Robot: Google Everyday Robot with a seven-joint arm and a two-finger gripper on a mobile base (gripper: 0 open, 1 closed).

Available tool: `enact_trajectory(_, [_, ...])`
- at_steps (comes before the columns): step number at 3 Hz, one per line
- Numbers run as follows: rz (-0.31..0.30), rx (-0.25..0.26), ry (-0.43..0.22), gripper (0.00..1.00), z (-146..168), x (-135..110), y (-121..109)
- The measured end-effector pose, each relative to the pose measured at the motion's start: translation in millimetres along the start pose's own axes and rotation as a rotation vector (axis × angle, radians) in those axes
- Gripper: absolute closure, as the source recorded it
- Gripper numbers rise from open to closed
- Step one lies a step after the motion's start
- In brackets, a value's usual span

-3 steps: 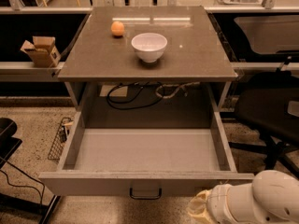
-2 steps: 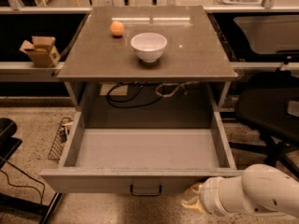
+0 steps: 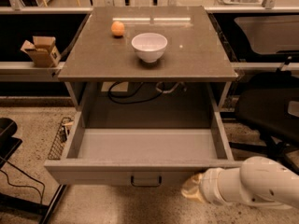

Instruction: Close top drawer

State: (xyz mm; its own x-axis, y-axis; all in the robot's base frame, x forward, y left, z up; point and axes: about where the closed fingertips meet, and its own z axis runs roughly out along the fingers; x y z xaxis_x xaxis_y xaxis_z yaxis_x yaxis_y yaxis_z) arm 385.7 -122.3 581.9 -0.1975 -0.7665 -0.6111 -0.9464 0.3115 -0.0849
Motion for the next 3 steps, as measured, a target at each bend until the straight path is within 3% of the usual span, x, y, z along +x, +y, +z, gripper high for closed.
enact_trajectory(1, [0.000, 0.000, 0.000, 1.00, -0.5, 0.4, 1.7])
enact_trajectory(2, [-0.015, 0.043, 0.009, 1.00, 0.2, -0.4, -37.5])
enact_trajectory(3, [-0.018, 0.057, 0.012, 1.00, -0.2, 0.4, -49.0])
